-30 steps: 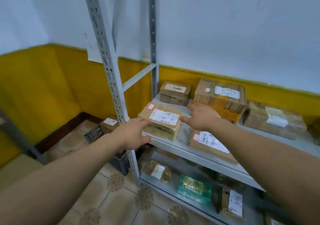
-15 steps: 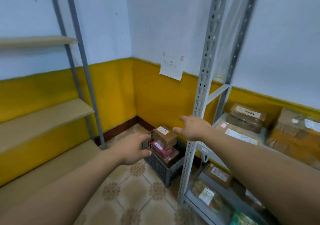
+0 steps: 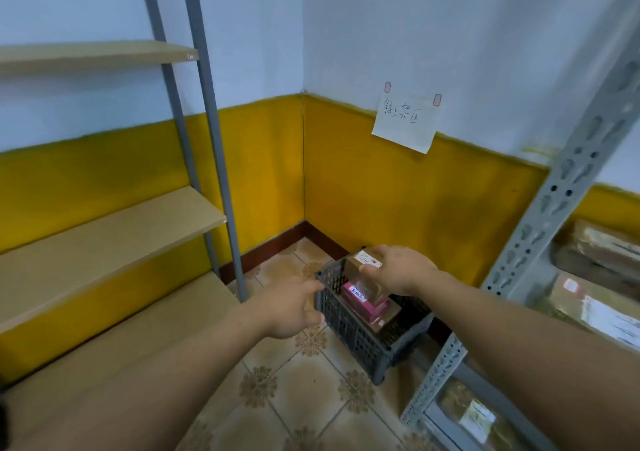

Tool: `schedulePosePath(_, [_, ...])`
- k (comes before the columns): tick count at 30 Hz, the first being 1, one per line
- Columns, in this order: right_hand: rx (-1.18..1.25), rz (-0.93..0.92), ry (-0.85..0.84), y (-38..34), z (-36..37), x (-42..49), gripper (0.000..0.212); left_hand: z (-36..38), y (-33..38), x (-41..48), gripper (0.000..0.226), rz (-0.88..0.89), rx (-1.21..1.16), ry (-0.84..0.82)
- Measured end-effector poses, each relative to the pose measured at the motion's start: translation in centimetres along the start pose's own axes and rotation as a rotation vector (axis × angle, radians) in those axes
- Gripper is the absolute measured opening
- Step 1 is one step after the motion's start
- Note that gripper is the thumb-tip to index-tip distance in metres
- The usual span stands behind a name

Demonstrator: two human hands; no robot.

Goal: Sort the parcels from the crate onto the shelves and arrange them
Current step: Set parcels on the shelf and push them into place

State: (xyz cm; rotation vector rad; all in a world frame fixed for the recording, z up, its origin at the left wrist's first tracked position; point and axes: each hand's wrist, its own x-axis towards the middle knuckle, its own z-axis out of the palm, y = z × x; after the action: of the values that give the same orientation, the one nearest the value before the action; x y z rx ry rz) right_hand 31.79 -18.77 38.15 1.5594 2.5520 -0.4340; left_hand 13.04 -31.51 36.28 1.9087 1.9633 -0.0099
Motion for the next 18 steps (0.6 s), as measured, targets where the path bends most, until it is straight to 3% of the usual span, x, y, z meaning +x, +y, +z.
schedulePosePath(10, [0.072,0.2,-0.14,5.6,2.5,16.7,0.076,-2.1,-4.6,16.4,0.064,-0.008,-0.044,-0.143])
schedulePosePath(18, [0.136,0.342,-0.201,7.3,1.6,26.3,0.06,-3.8,-9.4,29.2,0.056,0.059,-0.101,-0.295])
